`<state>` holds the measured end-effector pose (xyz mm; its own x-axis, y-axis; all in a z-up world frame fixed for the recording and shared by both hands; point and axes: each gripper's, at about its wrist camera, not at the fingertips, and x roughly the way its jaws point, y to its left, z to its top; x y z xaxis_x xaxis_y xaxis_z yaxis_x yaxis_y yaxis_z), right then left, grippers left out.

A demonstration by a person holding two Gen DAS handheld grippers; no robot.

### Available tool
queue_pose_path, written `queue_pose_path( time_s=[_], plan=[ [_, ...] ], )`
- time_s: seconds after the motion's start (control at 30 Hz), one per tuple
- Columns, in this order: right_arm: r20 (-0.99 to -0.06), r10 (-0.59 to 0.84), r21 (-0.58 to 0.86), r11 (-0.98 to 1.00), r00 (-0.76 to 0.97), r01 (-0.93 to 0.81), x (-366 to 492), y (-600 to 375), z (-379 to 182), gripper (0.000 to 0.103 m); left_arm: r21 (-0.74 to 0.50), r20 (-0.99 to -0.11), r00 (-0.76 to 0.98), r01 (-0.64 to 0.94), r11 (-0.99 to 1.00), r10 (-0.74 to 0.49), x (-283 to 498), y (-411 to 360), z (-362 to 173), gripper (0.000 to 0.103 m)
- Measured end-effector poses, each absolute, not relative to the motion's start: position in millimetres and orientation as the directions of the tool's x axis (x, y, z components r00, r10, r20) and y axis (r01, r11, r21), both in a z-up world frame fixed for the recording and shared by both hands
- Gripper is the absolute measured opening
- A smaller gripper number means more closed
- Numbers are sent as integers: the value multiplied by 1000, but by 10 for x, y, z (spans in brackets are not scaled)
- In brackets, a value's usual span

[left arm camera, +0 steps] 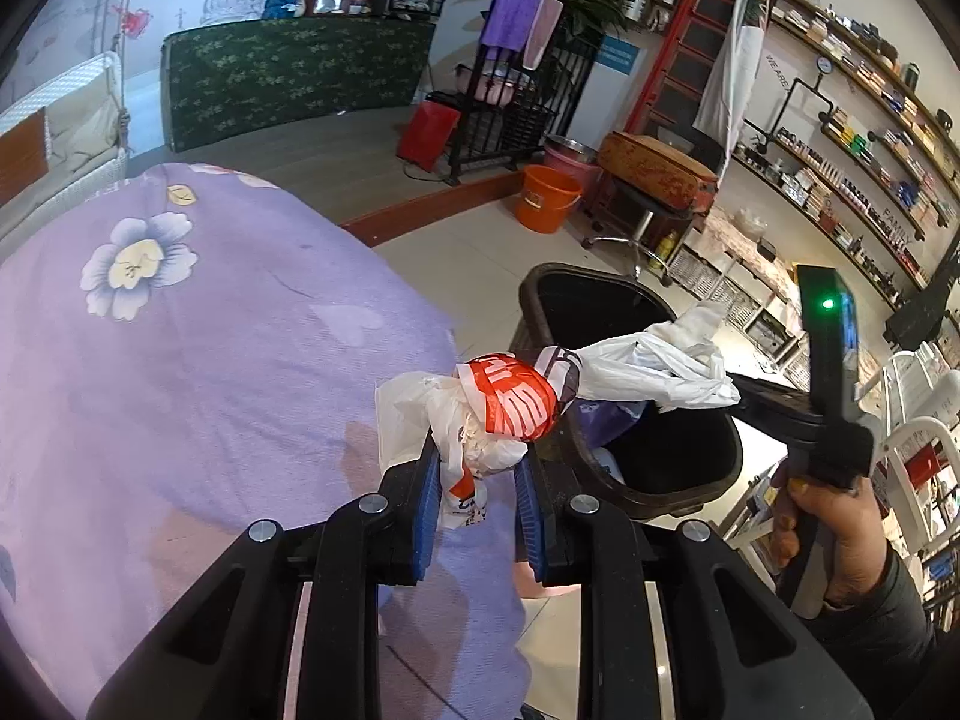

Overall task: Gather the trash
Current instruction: 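Carry the white cloth over the bin and open the right gripper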

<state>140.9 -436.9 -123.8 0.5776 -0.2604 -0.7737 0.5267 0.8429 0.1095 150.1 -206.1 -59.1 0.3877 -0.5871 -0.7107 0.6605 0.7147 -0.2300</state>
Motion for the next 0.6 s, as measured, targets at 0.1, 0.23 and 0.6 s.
queue_pose_path(
  time_s=[0.1, 0.23, 0.6],
  plan=[
    [-800, -235, 131, 830, 552, 543, 1427, -4459, -1397, 14, -221, -716, 376, 676, 703, -588, 1467, -2159, -611, 23],
    [-821, -227, 128, 821, 523, 557, 1448, -4497, -1572, 14, -214, -722, 364, 691, 690, -589, 1421, -2236, -626, 23],
    [-839, -241, 114, 799, 488, 591, 1435, -4482, -1787, 70, -208, -736, 336, 714, 669, -588, 1376, -2385, -661, 23]
  ],
)
